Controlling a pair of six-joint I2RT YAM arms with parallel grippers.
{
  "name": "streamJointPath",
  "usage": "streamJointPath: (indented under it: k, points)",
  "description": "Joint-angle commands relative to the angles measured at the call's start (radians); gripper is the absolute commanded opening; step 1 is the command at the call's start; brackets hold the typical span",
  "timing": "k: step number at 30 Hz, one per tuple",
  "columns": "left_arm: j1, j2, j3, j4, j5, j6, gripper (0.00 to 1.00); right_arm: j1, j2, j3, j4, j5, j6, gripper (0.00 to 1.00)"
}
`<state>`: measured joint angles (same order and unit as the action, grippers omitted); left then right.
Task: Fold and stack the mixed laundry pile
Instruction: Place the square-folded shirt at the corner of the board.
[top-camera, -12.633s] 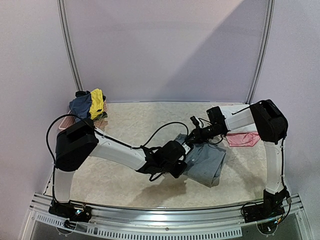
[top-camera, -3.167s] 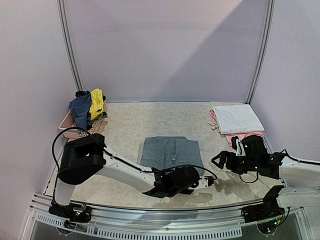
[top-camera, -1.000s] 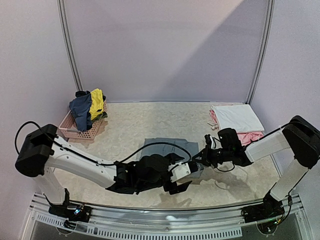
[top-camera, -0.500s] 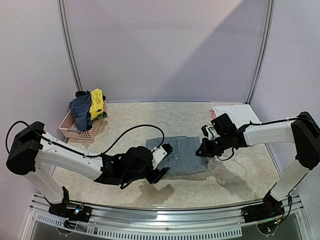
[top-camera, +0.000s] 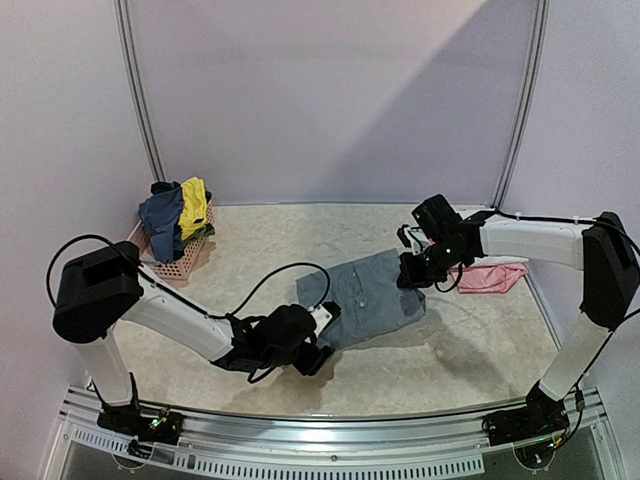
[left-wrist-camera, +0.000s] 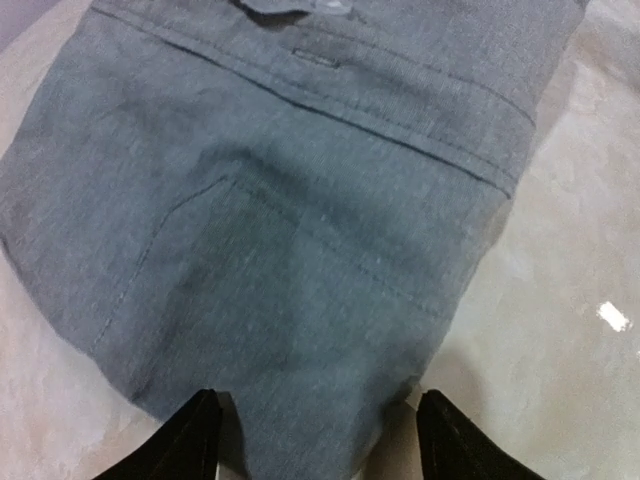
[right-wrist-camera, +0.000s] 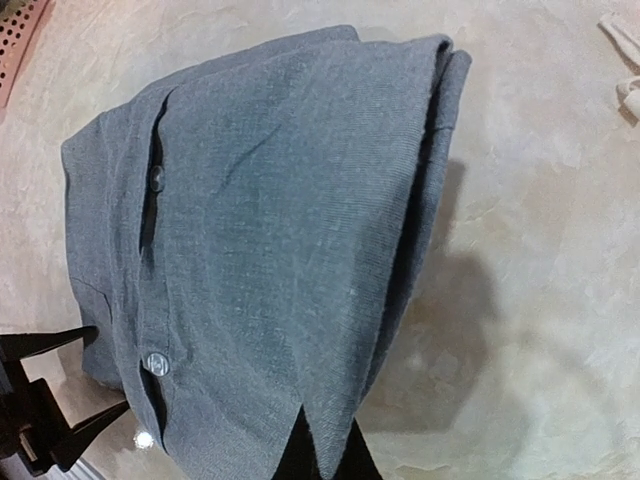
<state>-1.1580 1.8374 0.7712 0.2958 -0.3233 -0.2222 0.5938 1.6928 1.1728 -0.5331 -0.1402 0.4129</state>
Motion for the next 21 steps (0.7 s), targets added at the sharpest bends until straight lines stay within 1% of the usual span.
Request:
streamJointPath:
  k: [1, 3, 7, 8, 14, 21]
  points:
    - [0.001, -0.101, -0.032, -0.025, 0.000, -0.029, 0.72, -0.013, 0.027, 0.070, -0.121, 0.129, -0.117, 0.00]
    - [-0.003, -0.160, -0.044, -0.057, -0.008, -0.034, 0.76, -0.020, 0.033, 0.103, -0.151, 0.196, -0.165, 0.00]
    - [-0.005, -0.273, -0.094, -0.089, -0.027, -0.065, 0.90, -0.074, 0.038, 0.176, -0.188, 0.203, -0.225, 0.00]
    - [-0.005, -0.301, -0.106, -0.099, -0.035, -0.075, 0.98, -0.087, 0.041, 0.199, -0.200, 0.204, -0.231, 0.00]
    - [-0.005, -0.426, -0.177, -0.152, -0.075, -0.102, 1.00, -0.136, 0.083, 0.357, -0.275, 0.255, -0.302, 0.00]
    - [-0.005, -0.470, -0.237, -0.159, -0.092, -0.129, 1.00, -0.160, 0.158, 0.462, -0.302, 0.406, -0.360, 0.00]
